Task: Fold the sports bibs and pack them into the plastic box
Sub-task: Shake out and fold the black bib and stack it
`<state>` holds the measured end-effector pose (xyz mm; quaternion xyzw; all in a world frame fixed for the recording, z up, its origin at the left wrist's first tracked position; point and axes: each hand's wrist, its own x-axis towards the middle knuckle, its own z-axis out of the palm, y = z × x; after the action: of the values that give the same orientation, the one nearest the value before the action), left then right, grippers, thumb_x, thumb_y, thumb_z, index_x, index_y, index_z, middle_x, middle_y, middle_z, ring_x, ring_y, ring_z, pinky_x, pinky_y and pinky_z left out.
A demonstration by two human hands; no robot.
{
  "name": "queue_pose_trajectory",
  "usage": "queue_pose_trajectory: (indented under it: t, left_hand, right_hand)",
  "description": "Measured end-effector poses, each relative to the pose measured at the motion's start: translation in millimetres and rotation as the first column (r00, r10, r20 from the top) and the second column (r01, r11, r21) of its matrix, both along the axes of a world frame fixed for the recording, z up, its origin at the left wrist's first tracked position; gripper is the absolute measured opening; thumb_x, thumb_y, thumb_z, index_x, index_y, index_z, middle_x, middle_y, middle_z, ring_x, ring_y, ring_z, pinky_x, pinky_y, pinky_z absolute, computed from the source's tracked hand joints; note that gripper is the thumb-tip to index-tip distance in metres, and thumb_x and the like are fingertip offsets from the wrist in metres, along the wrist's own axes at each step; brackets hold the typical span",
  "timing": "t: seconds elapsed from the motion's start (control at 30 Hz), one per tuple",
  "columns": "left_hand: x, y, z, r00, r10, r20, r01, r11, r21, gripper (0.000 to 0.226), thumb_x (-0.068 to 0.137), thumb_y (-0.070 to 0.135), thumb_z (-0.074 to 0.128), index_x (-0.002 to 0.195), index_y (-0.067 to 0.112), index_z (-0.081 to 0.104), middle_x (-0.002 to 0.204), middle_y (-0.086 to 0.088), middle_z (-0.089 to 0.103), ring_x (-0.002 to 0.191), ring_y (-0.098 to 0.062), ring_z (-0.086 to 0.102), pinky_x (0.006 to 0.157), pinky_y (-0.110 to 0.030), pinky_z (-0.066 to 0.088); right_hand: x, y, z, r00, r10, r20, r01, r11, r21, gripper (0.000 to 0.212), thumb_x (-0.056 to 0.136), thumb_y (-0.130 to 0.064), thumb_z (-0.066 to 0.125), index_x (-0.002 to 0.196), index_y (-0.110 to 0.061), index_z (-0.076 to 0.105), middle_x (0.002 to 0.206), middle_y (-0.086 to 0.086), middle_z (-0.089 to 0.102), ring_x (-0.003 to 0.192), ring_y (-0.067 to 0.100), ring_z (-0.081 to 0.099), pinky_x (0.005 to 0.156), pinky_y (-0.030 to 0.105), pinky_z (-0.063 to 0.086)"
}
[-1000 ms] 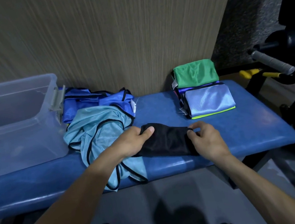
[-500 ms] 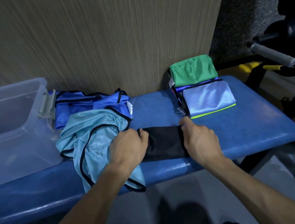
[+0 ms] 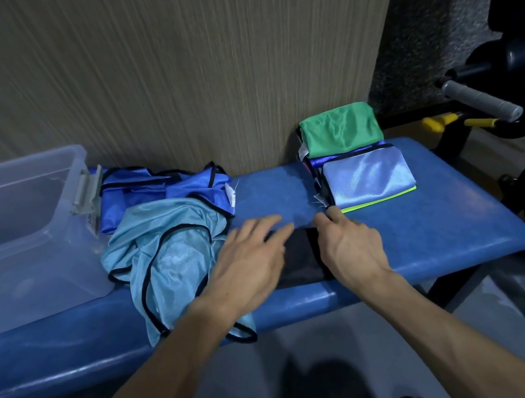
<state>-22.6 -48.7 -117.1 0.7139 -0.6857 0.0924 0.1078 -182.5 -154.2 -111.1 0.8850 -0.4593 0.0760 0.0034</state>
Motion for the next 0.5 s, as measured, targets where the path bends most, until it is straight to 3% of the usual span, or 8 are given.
queue_pose_trajectory:
  t: [0.07, 0.13, 0.33, 0.43, 0.5]
  left_hand:
    - [-11, 6, -8, 1.0, -0.005, 0.012, 0.003, 0.993, 0.117, 0.058, 0.106, 0.044, 0.02, 0.157, 0.021, 0.034, 0.155, 0.002, 0.042, 0.135, -0.022, 0.043, 0.117, -0.042, 0.032]
    - [-15, 14, -15, 0.997, 0.069, 0.021, -0.072, 0.984, 0.165, 0.066, 0.104, 0.049, 0.008, 0.162, 0.02, 0.021, 0.158, 0.001, 0.036, 0.138, -0.022, 0.039, 0.12, -0.042, 0.028]
    - [-14, 19, -21, 0.992, 0.119, -0.052, -0.112, 0.986, 0.126, 0.066, 0.104, 0.05, 0.008, 0.163, 0.021, 0.014, 0.151, 0.0, 0.037, 0.135, -0.02, 0.037, 0.119, -0.039, 0.029]
    - [-15, 19, -22, 0.987, 0.135, -0.084, -0.124, 0.986, 0.115, 0.067, 0.103, 0.051, 0.008, 0.163, 0.02, 0.009, 0.148, 0.001, 0.037, 0.133, -0.019, 0.036, 0.117, -0.036, 0.029]
    - [-14, 18, -23, 0.984, 0.15, -0.095, -0.138, 0.982, 0.126, 0.068, 0.103, 0.052, 0.007, 0.163, 0.021, 0.003, 0.146, 0.001, 0.035, 0.133, -0.018, 0.034, 0.117, -0.036, 0.029]
  right_hand:
    - [1, -1, 1, 0.999, 0.032, 0.029, -0.032, 0.999, 0.004, 0.015, 0.1, -0.01, 0.039, 0.11, -0.015, 0.05, 0.111, 0.004, 0.053, 0.094, 0.035, 0.062, 0.058, 0.037, 0.032]
    - [0, -3, -1, 0.996, 0.06, 0.06, -0.061, 0.998, 0.015, 0.013, 0.1, -0.011, 0.039, 0.107, -0.015, 0.049, 0.108, 0.004, 0.054, 0.095, 0.036, 0.062, 0.06, 0.038, 0.034]
    - [-5, -12, -9, 0.944, 0.014, 0.329, -0.094, 0.969, 0.23, 0.024, 0.106, -0.036, 0.04, 0.107, -0.02, 0.058, 0.109, 0.002, 0.055, 0.098, 0.035, 0.058, 0.073, 0.041, 0.043]
    - [-1, -10, -4, 0.906, -0.07, 0.417, -0.085, 0.935, 0.344, 0.025, 0.105, -0.036, 0.042, 0.11, -0.02, 0.061, 0.112, 0.007, 0.058, 0.104, 0.035, 0.057, 0.086, 0.042, 0.045]
    - [1, -7, 0, 0.885, -0.097, 0.455, -0.08, 0.931, 0.355, 0.024, 0.105, -0.035, 0.044, 0.111, -0.019, 0.061, 0.111, 0.007, 0.057, 0.103, 0.032, 0.057, 0.087, 0.04, 0.043]
